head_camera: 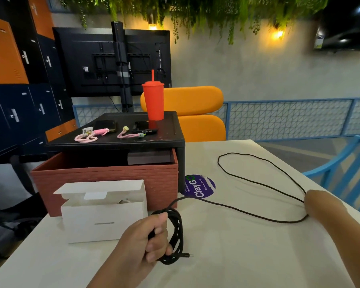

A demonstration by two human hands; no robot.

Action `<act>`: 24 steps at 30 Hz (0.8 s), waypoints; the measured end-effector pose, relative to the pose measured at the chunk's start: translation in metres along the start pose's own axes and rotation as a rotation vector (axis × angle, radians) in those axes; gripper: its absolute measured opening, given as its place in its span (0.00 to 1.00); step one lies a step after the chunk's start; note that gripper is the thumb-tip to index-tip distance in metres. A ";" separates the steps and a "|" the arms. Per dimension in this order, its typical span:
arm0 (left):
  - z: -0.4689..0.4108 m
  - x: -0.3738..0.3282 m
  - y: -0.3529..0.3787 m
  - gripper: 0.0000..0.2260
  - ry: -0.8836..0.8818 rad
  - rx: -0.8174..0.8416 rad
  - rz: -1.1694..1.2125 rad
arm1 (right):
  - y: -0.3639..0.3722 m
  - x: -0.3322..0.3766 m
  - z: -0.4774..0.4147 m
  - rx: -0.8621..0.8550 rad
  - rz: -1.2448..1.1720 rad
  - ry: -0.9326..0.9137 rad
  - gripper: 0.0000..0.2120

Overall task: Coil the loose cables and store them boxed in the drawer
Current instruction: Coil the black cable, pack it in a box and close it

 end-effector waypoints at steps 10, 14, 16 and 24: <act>-0.001 0.003 0.002 0.12 -0.012 0.002 -0.019 | -0.075 0.109 0.082 -0.240 -0.244 -0.606 0.13; 0.000 0.002 0.002 0.12 -0.020 0.003 -0.019 | -0.075 0.146 0.127 0.278 -0.247 -0.843 0.24; 0.000 0.003 0.002 0.13 -0.028 0.009 -0.026 | -0.079 0.152 0.139 0.486 -0.179 -0.865 0.23; -0.001 0.007 0.002 0.12 -0.052 0.004 -0.049 | -0.106 0.205 0.095 0.296 -1.101 -0.659 0.27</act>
Point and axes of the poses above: each hand's wrist, its own z-axis away from the middle knuckle, its own y-axis out of the palm, x = y × z, the point moved 5 cm from there along -z, towards the middle knuckle, and after that the axes turned 11 degrees about -x, right-handed, at the moved point
